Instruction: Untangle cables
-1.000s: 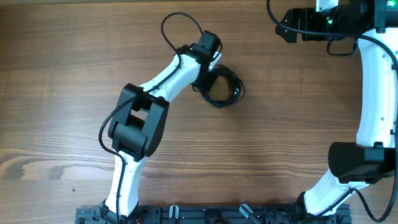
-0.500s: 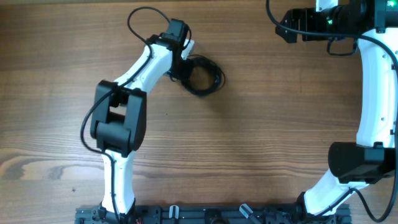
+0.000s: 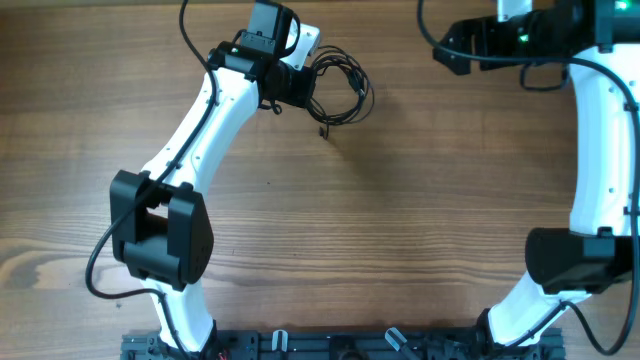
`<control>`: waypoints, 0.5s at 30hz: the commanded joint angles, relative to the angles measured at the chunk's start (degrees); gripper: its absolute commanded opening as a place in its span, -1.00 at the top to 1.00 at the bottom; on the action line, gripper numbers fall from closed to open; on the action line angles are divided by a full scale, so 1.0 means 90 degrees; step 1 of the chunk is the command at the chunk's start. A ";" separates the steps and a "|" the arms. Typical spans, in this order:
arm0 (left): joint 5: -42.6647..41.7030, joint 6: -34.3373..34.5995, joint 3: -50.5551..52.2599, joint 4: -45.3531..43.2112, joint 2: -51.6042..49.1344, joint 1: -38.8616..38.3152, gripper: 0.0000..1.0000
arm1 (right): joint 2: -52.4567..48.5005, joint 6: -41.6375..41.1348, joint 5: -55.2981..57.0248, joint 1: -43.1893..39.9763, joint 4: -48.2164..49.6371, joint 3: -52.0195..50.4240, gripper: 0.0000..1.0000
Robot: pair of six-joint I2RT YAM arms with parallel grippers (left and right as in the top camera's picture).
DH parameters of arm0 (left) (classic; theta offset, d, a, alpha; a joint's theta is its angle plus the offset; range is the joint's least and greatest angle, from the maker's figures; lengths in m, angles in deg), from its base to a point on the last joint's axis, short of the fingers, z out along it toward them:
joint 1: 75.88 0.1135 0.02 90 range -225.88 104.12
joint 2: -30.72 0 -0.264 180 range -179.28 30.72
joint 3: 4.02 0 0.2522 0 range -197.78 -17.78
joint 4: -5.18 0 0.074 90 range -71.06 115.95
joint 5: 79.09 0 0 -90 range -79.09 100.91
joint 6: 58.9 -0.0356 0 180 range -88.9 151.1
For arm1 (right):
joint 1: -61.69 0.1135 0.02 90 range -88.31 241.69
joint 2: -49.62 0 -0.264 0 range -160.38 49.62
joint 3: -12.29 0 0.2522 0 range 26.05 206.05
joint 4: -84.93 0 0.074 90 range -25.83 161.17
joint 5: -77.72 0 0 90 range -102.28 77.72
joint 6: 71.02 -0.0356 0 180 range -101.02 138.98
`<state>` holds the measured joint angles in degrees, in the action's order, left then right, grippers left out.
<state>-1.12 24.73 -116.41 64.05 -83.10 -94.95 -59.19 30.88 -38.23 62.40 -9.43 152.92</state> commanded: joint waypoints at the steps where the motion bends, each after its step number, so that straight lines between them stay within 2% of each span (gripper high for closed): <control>1: -0.0233 -0.0075 -0.0044 0.0012 0.0209 -0.0005 0.92 | -0.0389 0.0155 -0.0194 0.0168 -0.0010 -0.0029 -1.00; 10: -0.0248 -0.0075 -0.0044 0.0012 0.0313 -0.0010 0.92 | -0.0869 0.0056 -0.0199 0.0204 0.0012 -0.0100 -0.99; 15: -0.0673 -0.0075 -0.0044 -0.0017 0.0522 -0.0010 0.92 | -0.1112 0.0063 -0.0197 0.0381 0.0019 -0.0102 -0.89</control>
<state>-2.96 24.70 -116.39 64.33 -82.62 -94.99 -66.67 31.03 -38.67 64.39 -9.41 152.66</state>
